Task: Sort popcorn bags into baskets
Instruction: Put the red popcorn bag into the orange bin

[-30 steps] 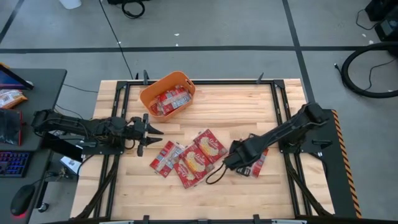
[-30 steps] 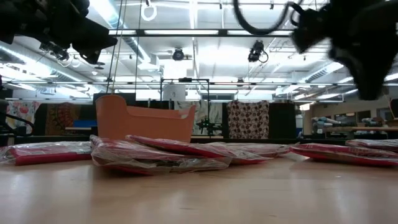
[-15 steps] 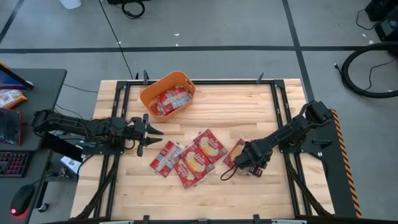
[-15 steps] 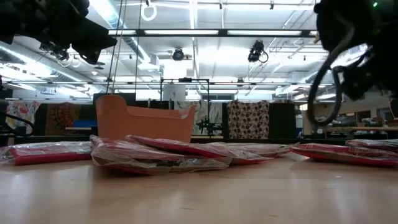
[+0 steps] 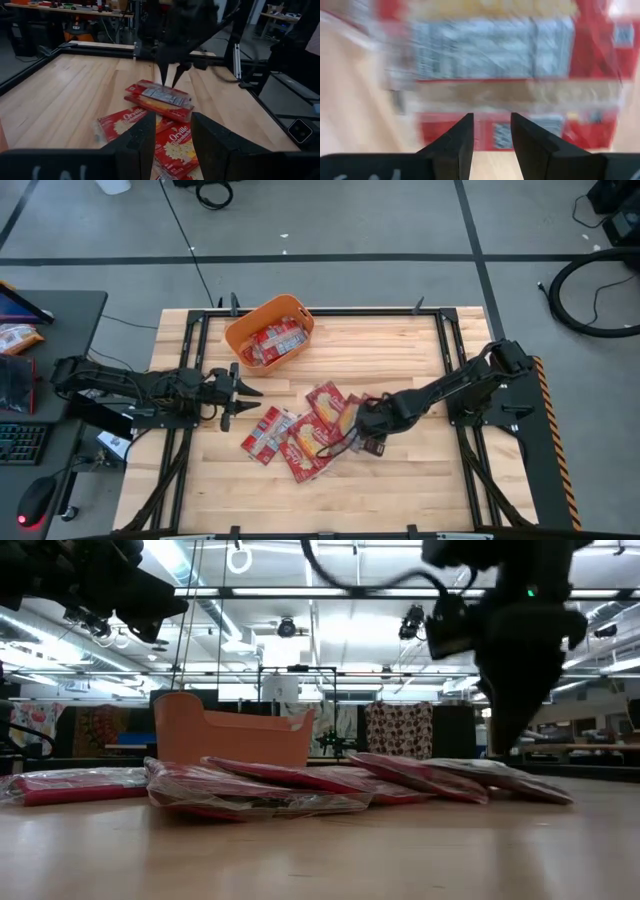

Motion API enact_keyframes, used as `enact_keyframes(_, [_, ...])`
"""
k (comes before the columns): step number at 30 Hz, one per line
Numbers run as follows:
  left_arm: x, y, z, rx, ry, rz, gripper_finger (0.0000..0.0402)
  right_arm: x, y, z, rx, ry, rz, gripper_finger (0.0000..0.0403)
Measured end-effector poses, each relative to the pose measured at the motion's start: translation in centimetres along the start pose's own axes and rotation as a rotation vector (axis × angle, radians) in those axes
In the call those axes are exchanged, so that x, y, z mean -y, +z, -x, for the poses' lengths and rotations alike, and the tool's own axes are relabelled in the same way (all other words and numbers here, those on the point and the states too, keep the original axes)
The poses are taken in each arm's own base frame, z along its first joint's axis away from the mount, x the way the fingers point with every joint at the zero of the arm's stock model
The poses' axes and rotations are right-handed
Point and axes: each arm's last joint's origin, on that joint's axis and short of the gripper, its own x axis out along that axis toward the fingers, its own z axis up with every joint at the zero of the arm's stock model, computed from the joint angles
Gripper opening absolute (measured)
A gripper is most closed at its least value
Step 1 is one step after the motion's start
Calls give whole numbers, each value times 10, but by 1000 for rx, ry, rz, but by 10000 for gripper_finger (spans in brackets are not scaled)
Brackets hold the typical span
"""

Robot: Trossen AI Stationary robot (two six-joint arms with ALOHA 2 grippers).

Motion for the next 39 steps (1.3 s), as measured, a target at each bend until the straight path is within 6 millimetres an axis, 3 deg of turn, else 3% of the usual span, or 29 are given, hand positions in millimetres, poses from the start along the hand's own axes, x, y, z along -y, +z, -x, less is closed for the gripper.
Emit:
enact_keyframes(6, [0,0,0,-1,0,-1,128,-7,11,15,52,-6,141,134])
enact_keyframes(14, [0,0,0,0,0,-2,128,-4,3,16,-18,-54,228,134])
enact_keyframes(20, [0,0,0,-1,0,-3,128,-10,5,9,-2,-33,191,134])
enact_keyframes(25, [0,0,0,1,8,-11,128,-39,7,-4,-40,-71,257,134])
enact_keyframes(34, [-1,-2,0,-15,20,-6,128,-105,24,0,-24,-247,419,135])
enact_keyframes(39, [-1,-3,0,-29,23,-4,128,-121,23,-8,-101,-315,397,155])
